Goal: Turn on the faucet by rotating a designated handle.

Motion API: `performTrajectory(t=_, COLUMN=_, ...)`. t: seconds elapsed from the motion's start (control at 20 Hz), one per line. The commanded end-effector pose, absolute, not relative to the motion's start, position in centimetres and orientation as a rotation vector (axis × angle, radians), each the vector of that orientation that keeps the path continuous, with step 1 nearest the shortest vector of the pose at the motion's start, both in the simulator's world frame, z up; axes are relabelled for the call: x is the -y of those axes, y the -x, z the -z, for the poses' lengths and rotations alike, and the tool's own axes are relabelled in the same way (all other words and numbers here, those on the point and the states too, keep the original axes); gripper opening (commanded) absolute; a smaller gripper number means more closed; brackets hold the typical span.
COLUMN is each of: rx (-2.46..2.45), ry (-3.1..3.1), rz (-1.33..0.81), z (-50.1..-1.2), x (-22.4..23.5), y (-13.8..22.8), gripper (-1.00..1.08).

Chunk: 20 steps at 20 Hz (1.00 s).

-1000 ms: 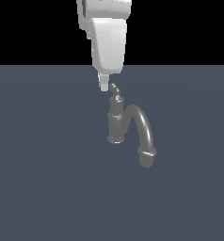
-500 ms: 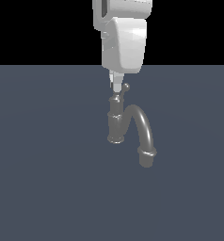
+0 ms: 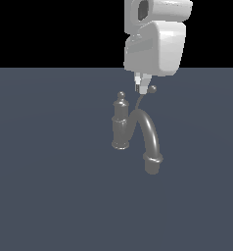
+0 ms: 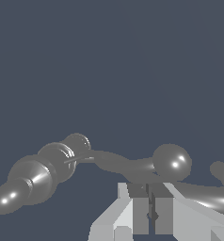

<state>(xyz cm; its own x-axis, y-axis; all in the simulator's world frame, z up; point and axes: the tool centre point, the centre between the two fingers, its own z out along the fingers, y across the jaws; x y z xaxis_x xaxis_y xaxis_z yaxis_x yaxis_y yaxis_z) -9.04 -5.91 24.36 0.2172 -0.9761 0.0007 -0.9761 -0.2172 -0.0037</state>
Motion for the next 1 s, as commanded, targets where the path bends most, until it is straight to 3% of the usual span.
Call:
performTrajectory(t=0.0, rx=-1.998, ry=2.424, rz=0.001, z=-24.2, x=8.6, y=9.0, gripper=-1.0)
performTrajectory(t=0.1, rx=-1.999, ry=2.424, rz=0.0, z=-24.2, x=9.1, y=8.9, gripper=-1.0)
performTrajectory(t=0.15, rx=-1.961, ry=2.451, rz=0.004, z=-24.4, x=7.1, y=8.7, gripper=-1.0)
performTrajectory(t=0.95, rx=-1.982, ry=2.436, rz=0.002, z=-24.2, x=10.8, y=4.2, gripper=-1.0)
